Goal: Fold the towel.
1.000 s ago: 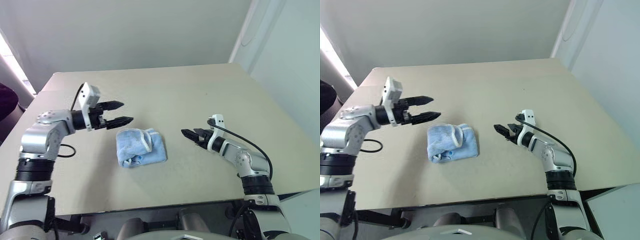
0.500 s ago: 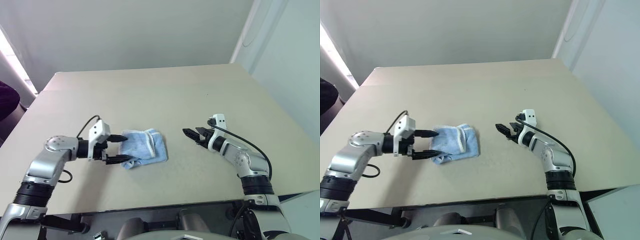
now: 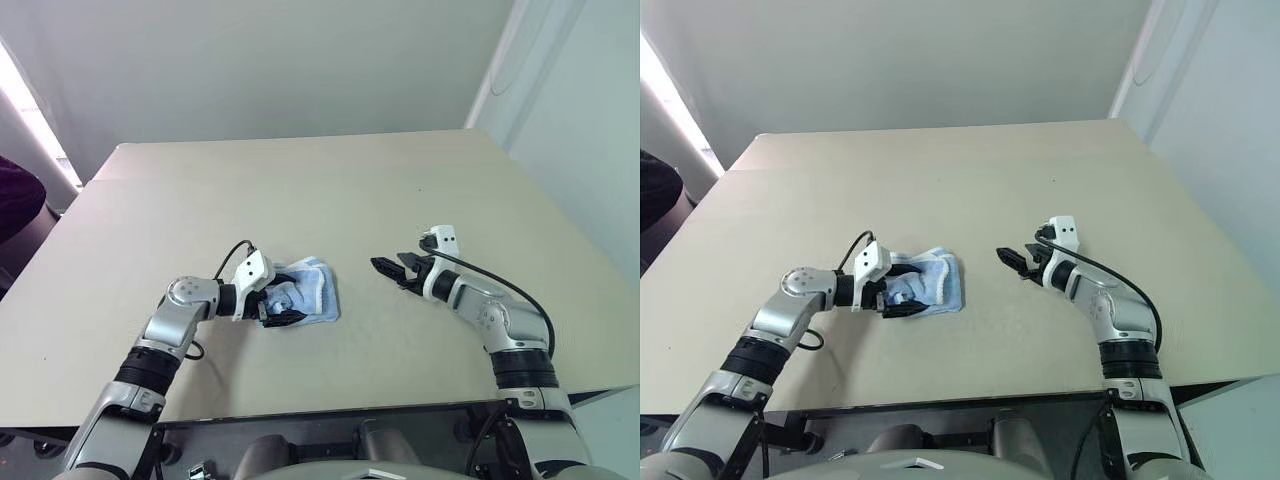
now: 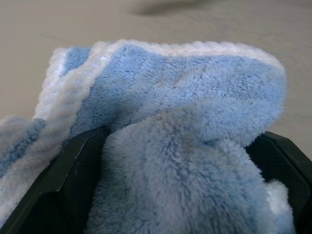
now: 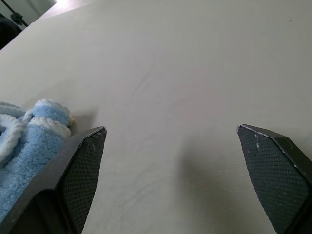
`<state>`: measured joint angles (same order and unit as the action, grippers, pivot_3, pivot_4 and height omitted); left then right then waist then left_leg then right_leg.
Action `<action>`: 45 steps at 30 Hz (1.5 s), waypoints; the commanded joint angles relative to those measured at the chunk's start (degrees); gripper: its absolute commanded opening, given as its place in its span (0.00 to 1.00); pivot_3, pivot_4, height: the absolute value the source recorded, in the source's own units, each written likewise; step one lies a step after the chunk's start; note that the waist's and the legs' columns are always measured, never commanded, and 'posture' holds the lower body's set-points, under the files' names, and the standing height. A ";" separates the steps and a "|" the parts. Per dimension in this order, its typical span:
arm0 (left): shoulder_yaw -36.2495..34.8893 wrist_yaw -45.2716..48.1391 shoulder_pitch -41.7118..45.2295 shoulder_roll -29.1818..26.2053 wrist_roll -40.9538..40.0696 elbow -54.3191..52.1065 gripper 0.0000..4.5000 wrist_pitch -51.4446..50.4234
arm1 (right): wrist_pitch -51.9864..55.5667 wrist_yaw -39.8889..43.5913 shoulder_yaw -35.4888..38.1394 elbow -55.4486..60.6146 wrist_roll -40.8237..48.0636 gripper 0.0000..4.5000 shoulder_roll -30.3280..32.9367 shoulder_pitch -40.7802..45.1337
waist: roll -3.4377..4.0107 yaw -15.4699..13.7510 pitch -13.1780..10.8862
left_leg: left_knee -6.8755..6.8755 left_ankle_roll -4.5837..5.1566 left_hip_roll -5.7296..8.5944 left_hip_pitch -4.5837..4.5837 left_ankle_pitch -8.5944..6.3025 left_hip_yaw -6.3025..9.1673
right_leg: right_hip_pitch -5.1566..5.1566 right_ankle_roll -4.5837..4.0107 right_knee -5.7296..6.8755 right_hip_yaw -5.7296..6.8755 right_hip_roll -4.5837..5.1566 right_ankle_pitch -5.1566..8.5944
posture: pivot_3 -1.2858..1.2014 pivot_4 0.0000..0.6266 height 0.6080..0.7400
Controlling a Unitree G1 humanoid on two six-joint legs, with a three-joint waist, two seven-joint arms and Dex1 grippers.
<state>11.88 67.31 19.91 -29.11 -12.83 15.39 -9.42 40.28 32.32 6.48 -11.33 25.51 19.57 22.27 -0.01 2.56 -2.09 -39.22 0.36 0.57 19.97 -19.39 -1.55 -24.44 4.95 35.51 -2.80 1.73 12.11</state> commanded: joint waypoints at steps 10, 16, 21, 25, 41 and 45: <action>-10.62 0.96 0.89 -7.02 -11.06 -10.35 0.99 -12.75 | -1.74 1.09 -0.03 0.17 -0.01 1.00 -0.85 1.42 | -0.03 -0.09 -0.02 | -0.01 0.00 -0.06 -0.01 0.00 0.00 | 0.00 -0.01 0.00 0.02 -0.07 0.00 | 0.52 0.00 1.00; -9.00 0.93 1.70 -5.49 -10.47 -9.13 0.99 -12.83 | -2.57 1.45 -0.22 -1.04 -0.36 1.00 -1.16 2.39 | -0.03 0.02 -0.02 | 0.00 0.00 -0.05 0.01 0.00 -0.03 | -0.01 0.00 -0.07 0.00 -0.07 0.00 | 0.52 0.00 1.00; -5.46 -0.29 1.33 -2.08 -6.32 -5.20 0.99 -8.34 | -3.96 1.02 -0.33 -1.31 -1.49 1.00 -0.69 2.49 | -0.03 -0.04 -0.01 | -0.01 0.00 -0.05 -0.01 0.00 -0.03 | -0.01 -0.02 -0.03 0.00 -0.08 -0.01 | 0.52 0.00 1.00; -3.20 -6.26 1.56 3.15 -0.93 1.20 0.99 -1.42 | -4.43 1.04 -0.27 -0.63 -2.11 1.00 -0.41 2.01 | -0.02 -0.15 0.00 | -0.01 0.00 -0.05 -0.03 0.00 -0.04 | 0.01 -0.02 -0.03 0.00 -0.08 -0.01 | 0.52 0.00 1.00; -3.58 -10.50 0.16 7.03 1.18 2.13 0.99 2.63 | 8.25 9.90 -2.26 7.38 5.80 1.00 1.05 0.51 | 0.03 -0.30 0.09 | -0.02 0.00 -0.05 -0.70 0.00 -0.05 | 1.00 -0.20 -0.18 -0.01 -0.06 0.11 | 0.52 0.00 1.00; -6.11 -8.55 -0.94 3.55 -2.85 -4.90 0.99 -1.87 | 18.16 10.61 -0.72 4.52 11.25 1.00 0.45 4.21 | 0.02 0.13 0.08 | -0.01 0.00 -0.13 -0.63 0.00 -0.04 | 0.70 -0.19 -0.15 -0.01 -0.15 0.08 | 0.52 0.00 1.00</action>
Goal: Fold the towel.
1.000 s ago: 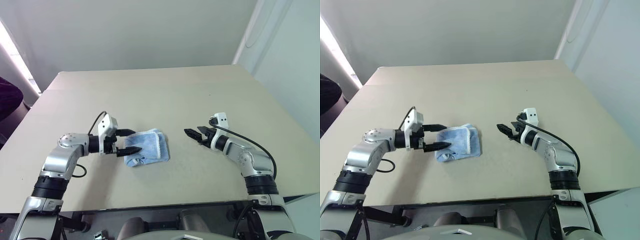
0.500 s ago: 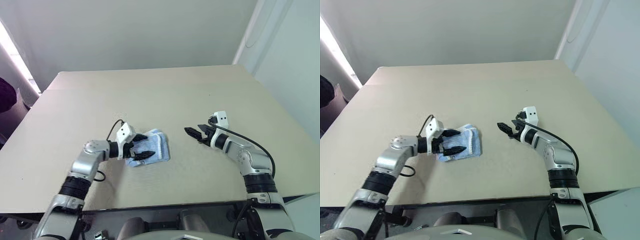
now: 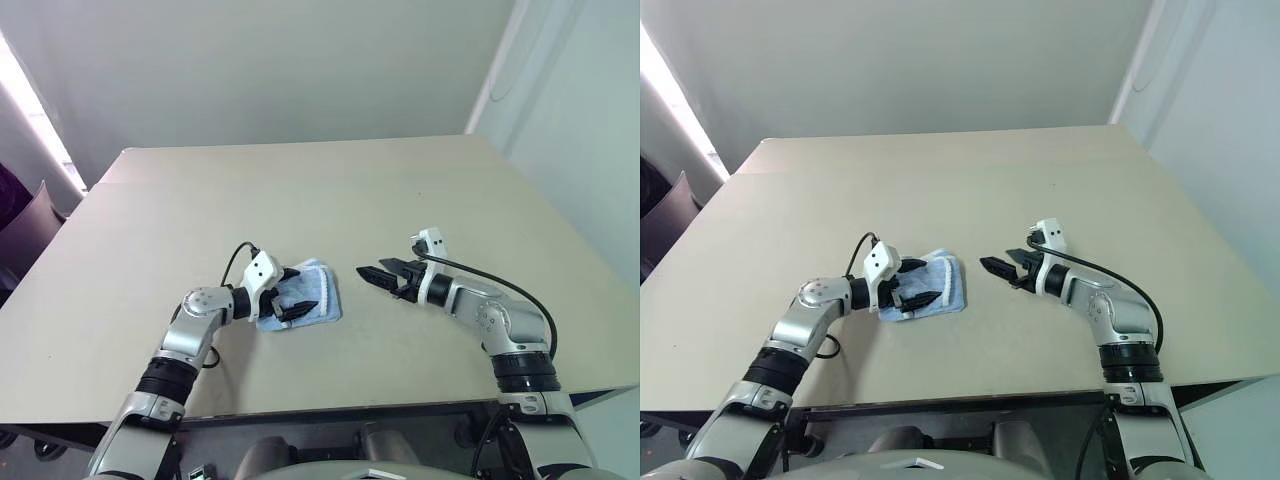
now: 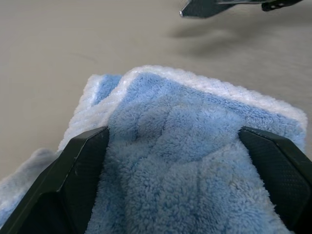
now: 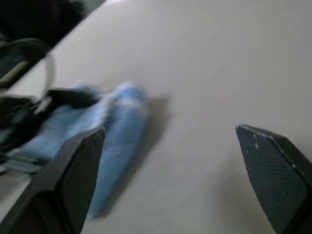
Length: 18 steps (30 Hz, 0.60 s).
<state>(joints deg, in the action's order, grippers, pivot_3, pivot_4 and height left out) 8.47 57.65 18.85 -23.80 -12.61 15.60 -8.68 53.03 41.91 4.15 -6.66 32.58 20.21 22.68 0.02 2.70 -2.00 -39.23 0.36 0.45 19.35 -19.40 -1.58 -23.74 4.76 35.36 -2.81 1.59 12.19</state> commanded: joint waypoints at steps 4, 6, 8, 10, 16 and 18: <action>-6.54 1.06 0.48 -5.41 -6.18 -10.28 0.99 -6.14 | 14.95 1.45 1.44 -9.41 6.42 1.00 -1.52 10.02 | -0.03 -0.09 -0.02 | 0.00 0.00 -0.04 0.09 0.00 -0.01 | -0.19 0.04 0.10 0.00 -0.01 -0.09 | 0.52 0.00 1.00; -8.45 0.75 0.75 -6.80 -7.85 -12.38 0.99 -8.00 | 17.38 1.74 1.43 -14.63 6.51 1.00 -2.63 12.90 | -0.03 -0.11 -0.02 | 0.01 0.00 -0.06 0.09 0.00 0.00 | -0.20 0.03 0.11 0.02 -0.02 -0.08 | 0.52 0.00 1.00; -9.81 1.45 -0.18 -9.12 -8.76 -15.08 0.99 -9.07 | 18.75 2.12 0.67 -20.33 5.53 1.00 -3.83 15.79 | -0.04 -0.07 -0.02 | 0.05 0.00 -0.06 0.12 0.00 0.00 | -0.23 0.05 0.09 0.03 -0.02 -0.08 | 0.52 0.00 1.00; -10.64 2.25 -1.92 -11.51 -9.14 -17.44 0.99 -9.53 | 18.46 2.84 -0.85 -24.21 4.03 1.00 -4.76 17.70 | -0.03 -0.04 -0.02 | 0.07 0.00 -0.05 0.19 0.00 -0.03 | -0.30 0.09 0.07 0.02 -0.01 -0.11 | 0.52 0.00 1.00; -11.86 2.31 -8.03 -15.53 -9.41 -21.85 0.99 -9.91 | 16.80 7.64 -3.66 -29.68 2.37 1.00 -6.48 21.30 | -0.03 0.42 -0.02 | 0.13 0.00 -0.05 0.25 -0.02 -0.05 | -0.41 0.11 0.07 0.01 0.02 -0.12 | 0.52 0.00 1.00; -12.37 1.60 -9.59 -15.87 -9.59 -22.72 0.99 -10.18 | 16.60 8.81 -4.65 -30.88 1.74 1.00 -7.28 22.10 | -0.03 0.60 -0.02 | 0.13 0.00 -0.06 0.25 -0.01 -0.04 | -0.43 0.10 0.11 0.01 0.03 -0.12 | 0.52 0.00 1.00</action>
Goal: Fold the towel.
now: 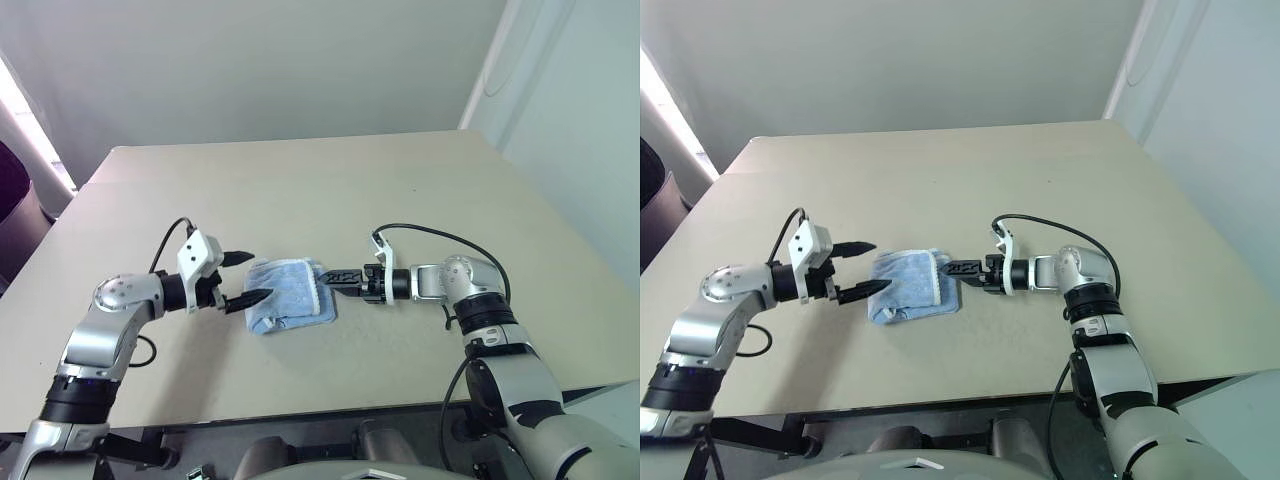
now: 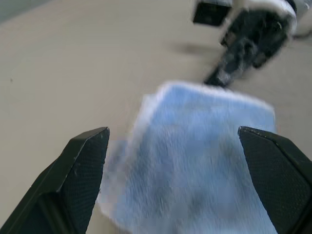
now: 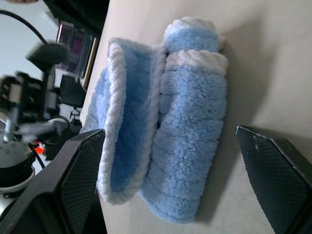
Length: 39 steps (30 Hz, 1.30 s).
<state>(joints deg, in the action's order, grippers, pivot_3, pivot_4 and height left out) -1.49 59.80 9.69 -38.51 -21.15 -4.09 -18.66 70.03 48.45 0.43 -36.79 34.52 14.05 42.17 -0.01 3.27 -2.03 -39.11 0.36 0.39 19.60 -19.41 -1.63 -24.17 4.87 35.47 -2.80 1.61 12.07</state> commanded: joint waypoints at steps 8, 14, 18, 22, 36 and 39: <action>-2.71 -1.91 -4.46 -1.67 -1.78 -6.74 0.99 -1.53 | 0.06 5.17 -4.32 -2.25 -1.96 1.00 -4.62 3.74 | 0.00 0.76 0.00 | 0.00 -0.01 0.00 0.01 0.00 0.01 | -0.03 0.01 0.01 0.00 0.06 0.00 | 0.52 0.00 1.00; -2.13 -2.39 -5.25 -1.62 -0.94 -7.27 0.99 -1.19 | -0.52 4.73 -3.34 -5.09 -2.86 1.00 -6.30 4.75 | 0.00 0.84 0.00 | 0.00 -0.01 -0.02 0.00 -0.01 0.01 | -0.08 -0.01 0.08 0.00 0.06 -0.01 | 0.52 0.00 1.00; -1.98 -2.66 -5.36 -1.85 -0.44 -6.89 0.99 -0.84 | -0.12 4.16 -3.55 -7.55 -3.88 1.00 -7.23 4.78 | -0.01 0.96 0.01 | 0.00 -0.02 -0.03 -0.01 -0.01 0.01 | -0.08 -0.02 0.09 -0.01 0.07 -0.01 | 0.52 0.00 1.00; -2.31 -2.82 -5.16 -2.07 -0.19 -6.19 1.00 -0.70 | -0.13 1.32 -0.16 -12.65 -4.32 0.80 -8.33 5.87 | -0.02 1.05 0.02 | 0.01 -0.02 -0.07 -0.04 -0.01 0.01 | -0.08 -0.06 0.11 -0.01 0.05 -0.02 | 0.52 0.00 1.00; -3.40 -3.35 -3.80 -2.96 1.02 -2.34 1.00 0.72 | 6.94 3.56 3.34 -5.84 -1.33 0.00 -5.91 7.24 | -0.08 0.85 0.06 | 0.03 -0.03 -0.09 -0.04 0.00 0.01 | -0.11 -0.12 0.12 0.00 0.04 -0.03 | 0.52 0.00 1.00; -4.96 -3.77 -3.52 -2.92 -0.18 -1.34 1.00 -0.11 | 8.19 1.79 7.78 -3.68 1.01 0.00 -5.79 8.99 | -0.07 0.78 0.05 | 0.03 -0.02 -0.09 0.14 0.00 0.01 | -0.26 -0.10 0.10 0.02 0.05 -0.03 | 0.52 0.00 1.00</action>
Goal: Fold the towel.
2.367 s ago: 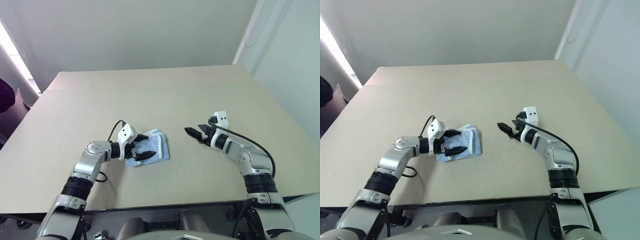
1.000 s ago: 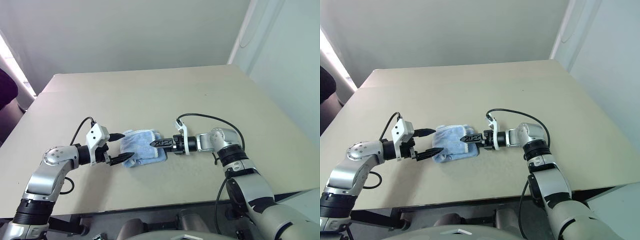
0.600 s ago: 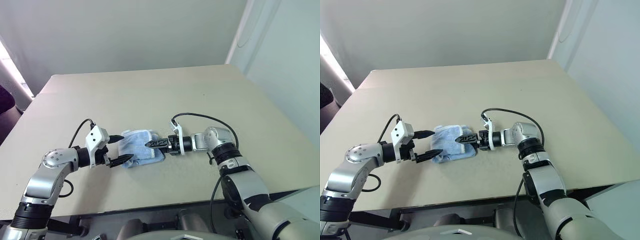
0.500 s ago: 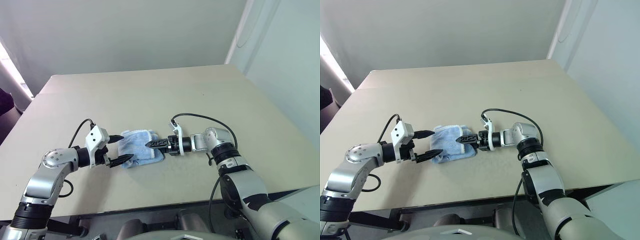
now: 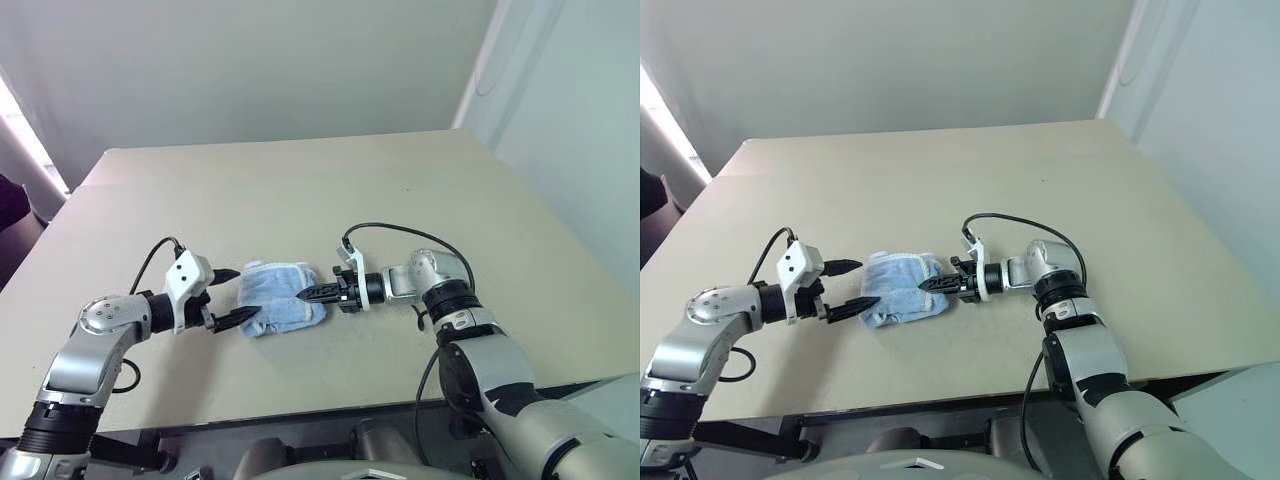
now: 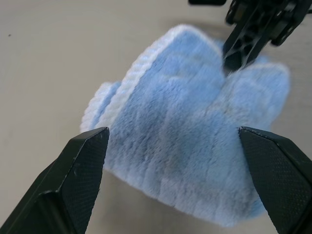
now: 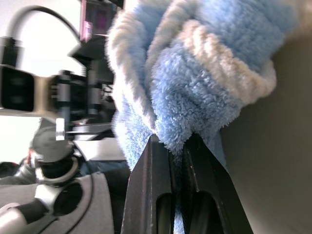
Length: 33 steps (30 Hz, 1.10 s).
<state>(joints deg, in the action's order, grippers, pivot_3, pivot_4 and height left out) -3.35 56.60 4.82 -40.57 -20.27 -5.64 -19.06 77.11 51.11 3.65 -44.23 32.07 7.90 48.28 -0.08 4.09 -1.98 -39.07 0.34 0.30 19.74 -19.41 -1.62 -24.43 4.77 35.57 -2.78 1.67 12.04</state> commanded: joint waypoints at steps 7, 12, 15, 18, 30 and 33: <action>-7.26 -1.35 2.06 -3.84 -0.02 5.28 1.00 1.90 | -7.40 -8.40 17.49 1.09 7.53 0.00 -1.34 10.56 | 0.00 0.10 0.00 | -0.02 -0.01 0.01 0.65 0.00 0.02 | -0.67 -0.02 0.10 0.00 0.07 -0.04 | 0.52 0.00 1.00; -8.86 -1.96 0.80 -5.29 0.43 5.92 1.00 3.02 | -20.28 -13.60 21.71 -12.13 5.10 0.00 -0.59 15.97 | 0.00 0.04 0.00 | 0.07 -0.02 0.01 0.68 0.00 0.02 | -0.75 -0.06 0.13 0.00 0.11 -0.04 | 0.52 0.00 1.00; -10.68 -2.62 -1.89 -5.43 -0.22 4.00 1.00 2.87 | -29.43 -18.06 19.92 -20.19 0.08 0.00 -0.14 16.00 | -0.01 0.14 0.01 | 0.08 -0.03 0.03 0.72 0.00 0.00 | -0.74 -0.06 0.08 -0.02 0.20 -0.04 | 0.52 0.00 1.00; -11.43 -3.20 -3.45 -5.34 -0.18 2.95 1.00 2.82 | -33.23 -19.66 19.38 -24.27 -2.29 0.00 0.06 15.61 | 0.02 0.15 -0.01 | 0.14 -0.05 0.05 0.78 0.00 0.00 | -0.77 -0.06 -0.02 -0.02 0.26 -0.05 | 0.52 0.00 1.00; -12.76 -4.63 -5.79 -4.94 -0.97 1.27 1.00 1.91 | -31.43 -16.91 18.55 -24.72 -5.15 0.33 1.73 12.37 | 0.06 0.15 -0.03 | 0.17 -0.06 0.05 0.75 0.00 0.02 | -0.77 -0.10 0.02 0.00 0.29 -0.06 | 0.52 0.00 1.00; -11.90 -4.44 -5.05 -4.83 -0.64 2.03 1.00 2.03 | -30.67 -16.52 18.46 -24.60 -5.21 0.58 2.73 12.56 | 0.06 0.13 -0.03 | 0.17 -0.06 0.05 0.75 0.00 0.02 | -0.76 -0.10 0.00 0.00 0.29 -0.06 | 0.52 0.00 1.00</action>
<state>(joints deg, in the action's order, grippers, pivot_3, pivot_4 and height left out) -14.64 52.26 -1.46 -45.02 -20.70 -3.08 -17.22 46.07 33.79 21.80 -70.61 27.01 9.87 59.56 -0.03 4.22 -2.01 -38.91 0.28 0.35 20.50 -19.41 -1.60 -25.19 4.67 35.56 -2.78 1.96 11.98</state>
